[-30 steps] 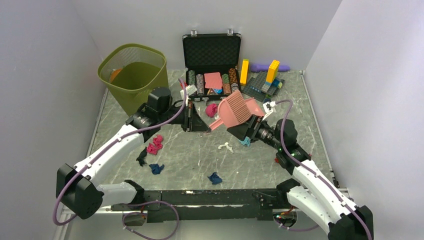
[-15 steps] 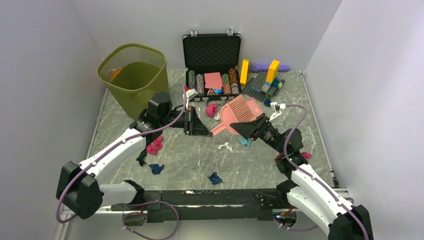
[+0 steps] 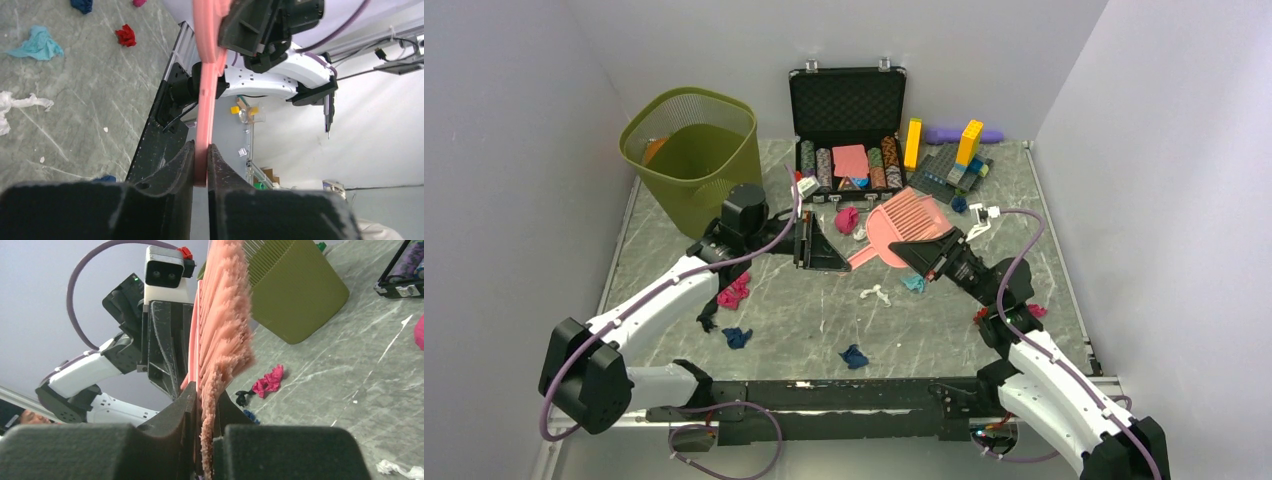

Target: Sweep away the paper scraps from the table

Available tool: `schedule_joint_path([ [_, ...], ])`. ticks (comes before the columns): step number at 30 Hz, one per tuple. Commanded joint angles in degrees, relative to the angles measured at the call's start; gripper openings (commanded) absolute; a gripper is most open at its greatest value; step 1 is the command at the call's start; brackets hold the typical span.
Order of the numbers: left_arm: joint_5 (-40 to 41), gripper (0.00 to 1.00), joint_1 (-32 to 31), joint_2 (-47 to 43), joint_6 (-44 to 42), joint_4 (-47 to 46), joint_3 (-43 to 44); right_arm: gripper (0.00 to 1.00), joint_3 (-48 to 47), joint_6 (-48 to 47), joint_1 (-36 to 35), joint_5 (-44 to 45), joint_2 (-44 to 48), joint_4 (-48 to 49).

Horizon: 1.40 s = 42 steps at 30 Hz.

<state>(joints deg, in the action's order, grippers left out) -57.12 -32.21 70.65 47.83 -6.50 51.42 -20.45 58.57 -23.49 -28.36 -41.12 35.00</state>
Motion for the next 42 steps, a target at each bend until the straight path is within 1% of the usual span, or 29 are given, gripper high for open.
schedule_joint_path([
  [1,0.0,0.36,-0.4,0.9,0.6,-2.1,0.5,0.00,-5.1,-6.2,-0.3,1.0,-0.3,-7.6],
  [2,0.5,0.53,-0.3,0.8,-2.3,1.0,1.9,0.00,-6.9,-7.8,-0.3,0.3,-1.1,-10.4],
  [3,1.7,0.65,0.0,0.7,-5.5,5.0,3.6,0.00,-9.2,-9.9,-0.3,-1.0,-2.4,-13.7],
  [4,3.1,0.72,0.1,0.5,-8.4,9.1,5.5,0.00,-11.5,-12.2,-0.3,-2.4,-4.1,-17.4],
  [5,4.6,0.76,0.4,0.4,-10.9,12.6,7.3,0.00,-14.0,-14.6,-0.4,-4.6,-5.7,-20.7],
  [6,5.8,0.77,0.7,0.3,-12.8,14.9,9.0,0.00,-16.2,-16.6,-0.3,-7.0,-7.5,-23.4],
  [8,6.3,0.77,1.7,0.5,-14.3,16.5,11.2,0.00,-19.1,-19.6,-0.3,-12.8,-10.5,-25.9],
  [10,4.7,0.76,3.0,1.1,-13.2,14.5,11.4,0.00,-20.8,-20.9,-0.3,-17.8,-12.7,-26.8],
  [14,2.0,0.79,5.6,2.3,-10.7,9.9,11.0,0.00,-21.2,-19.4,-0.3,-26.1,-14.5,-23.4],
  [17,0.6,0.80,6.7,4.1,-11.3,10.2,11.9,0.00,-21.4,-18.6,-0.4,-29.8,-14.7,-22.5],
  [21,-2.6,0.80,6.8,7.6,-11.4,10.7,14.3,0.00,-23.4,-21.4,-0.3,-33.2,-15.7,-27.1],
  [24,-4.4,0.79,6.7,9.5,-11.8,11.6,15.9,0.00,-25.7,-25.5,-0.5,-35.2,-16.9,-33.1],
  [28,-6.7,0.77,6.7,11.0,-12.0,12.3,17.3,0.00,-28.8,-30.4,-0.7,-35.1,-19.0,-40.9],
  [31,-8.6,0.78,6.7,11.4,-10.9,10.5,17.6,0.00,-29.9,-30.8,-0.9,-34.7,-20.1,-42.2],
  [35,-11.0,0.79,6.5,11.4,-8.1,5.5,16.8,0.00,-29.8,-29.4,-1.0,-35.0,-21.4,-40.4],
  [37,-12.1,0.74,6.2,11.8,-7.0,3.8,16.6,0.00,-29.8,-28.8,-0.9,-35.5,-22.2,-39.4],
  [38,-12.2,0.68,5.9,12.1,-7.6,4.4,17.1,0.00,-30.0,-28.6,-1.1,-35.5,-22.6,-39.0],
  [40,-11.8,0.58,5.1,13.0,-9.9,8.4,18.2,0.00,-30.5,-28.4,-1.3,-35.7,-23.6,-38.4],
  [42,-10.9,0.54,4.3,13.9,-12.6,12.7,19.7,0.00,-31.3,-28.1,-1.5,-36.2,-24.8,-37.7],
])
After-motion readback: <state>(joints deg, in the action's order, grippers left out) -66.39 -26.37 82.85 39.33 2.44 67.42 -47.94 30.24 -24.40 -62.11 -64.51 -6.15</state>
